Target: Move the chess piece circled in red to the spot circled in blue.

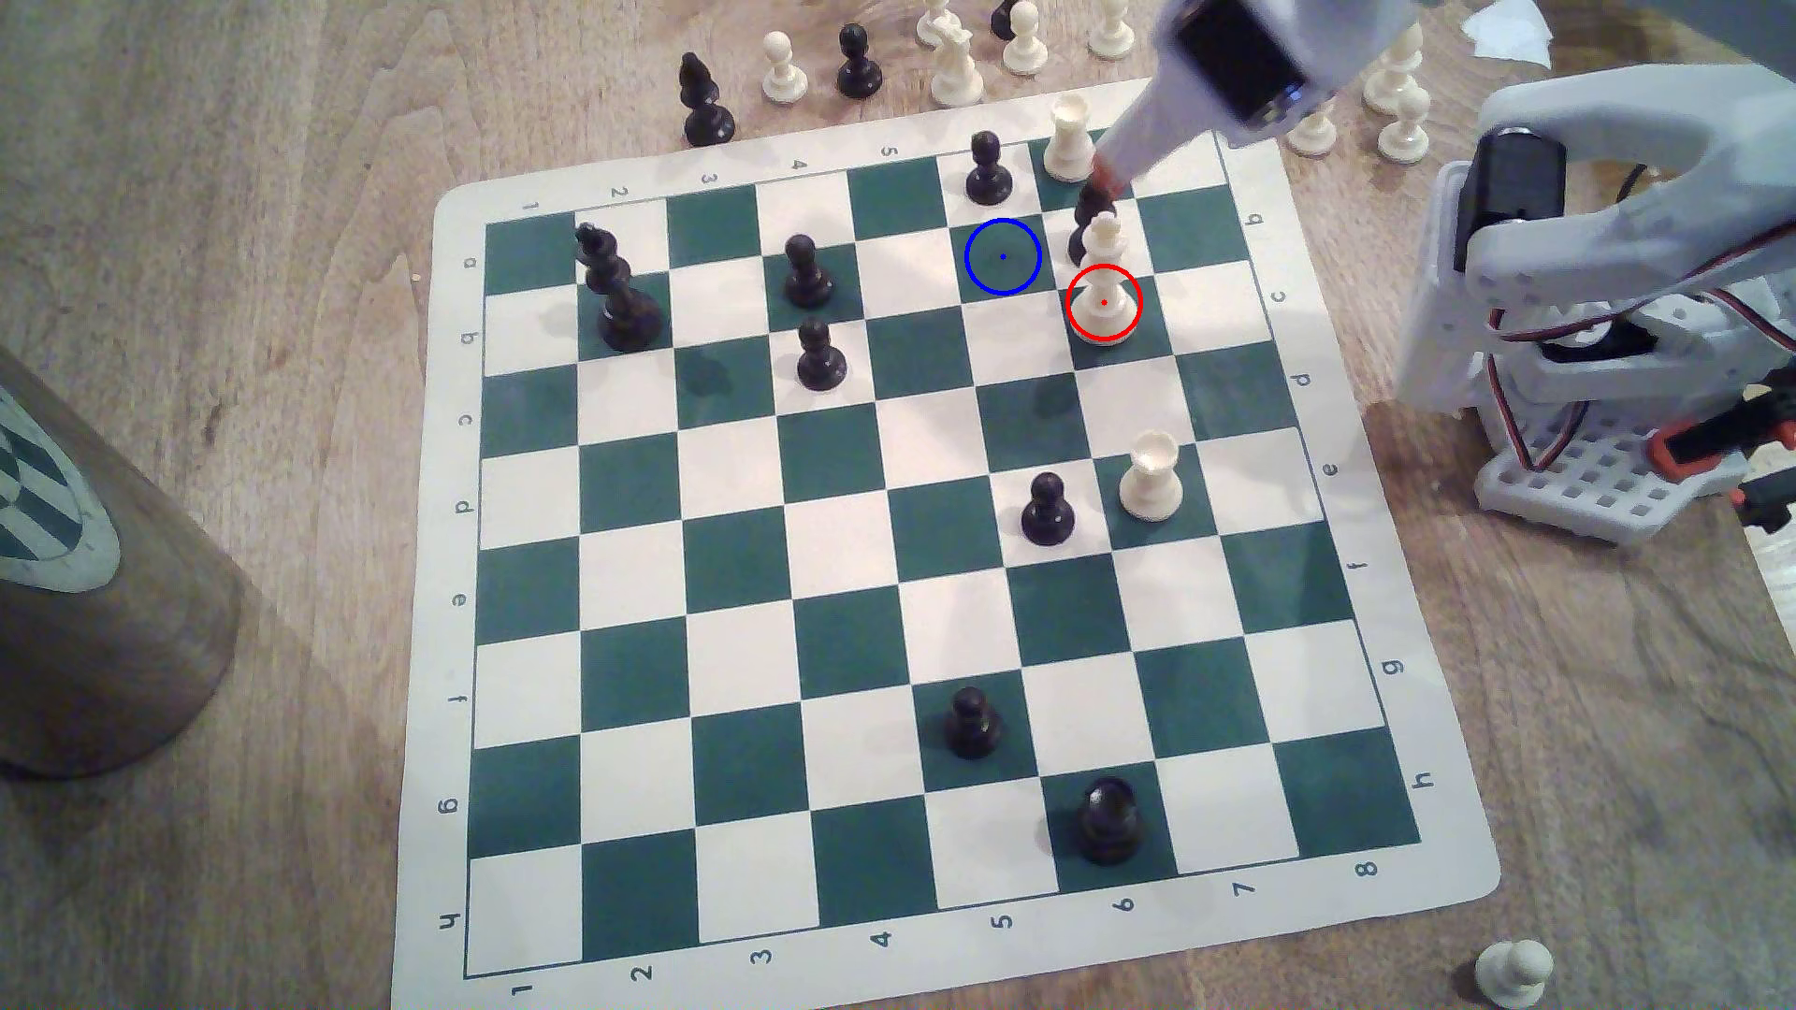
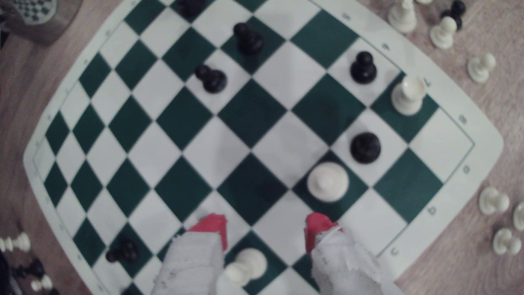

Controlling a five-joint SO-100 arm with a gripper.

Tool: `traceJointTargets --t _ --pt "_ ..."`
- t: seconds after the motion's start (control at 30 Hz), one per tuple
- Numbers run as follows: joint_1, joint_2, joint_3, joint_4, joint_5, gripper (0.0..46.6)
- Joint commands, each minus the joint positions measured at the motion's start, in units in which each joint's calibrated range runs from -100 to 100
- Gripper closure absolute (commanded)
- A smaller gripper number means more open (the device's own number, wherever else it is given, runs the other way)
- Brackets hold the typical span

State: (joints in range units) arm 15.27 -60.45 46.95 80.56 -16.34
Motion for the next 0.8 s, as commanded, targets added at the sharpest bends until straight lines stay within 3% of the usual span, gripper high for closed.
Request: traceJointTargets --t 0.0,0.33,0.77 --pt "-1.15 0.78 1.74 0.2 0.34 27.6" --pt "1.51 8.58 11.35 -3.49 1.71 27.9" --pt "4.48 21.66 10.08 -15.28 2.98 27.4"
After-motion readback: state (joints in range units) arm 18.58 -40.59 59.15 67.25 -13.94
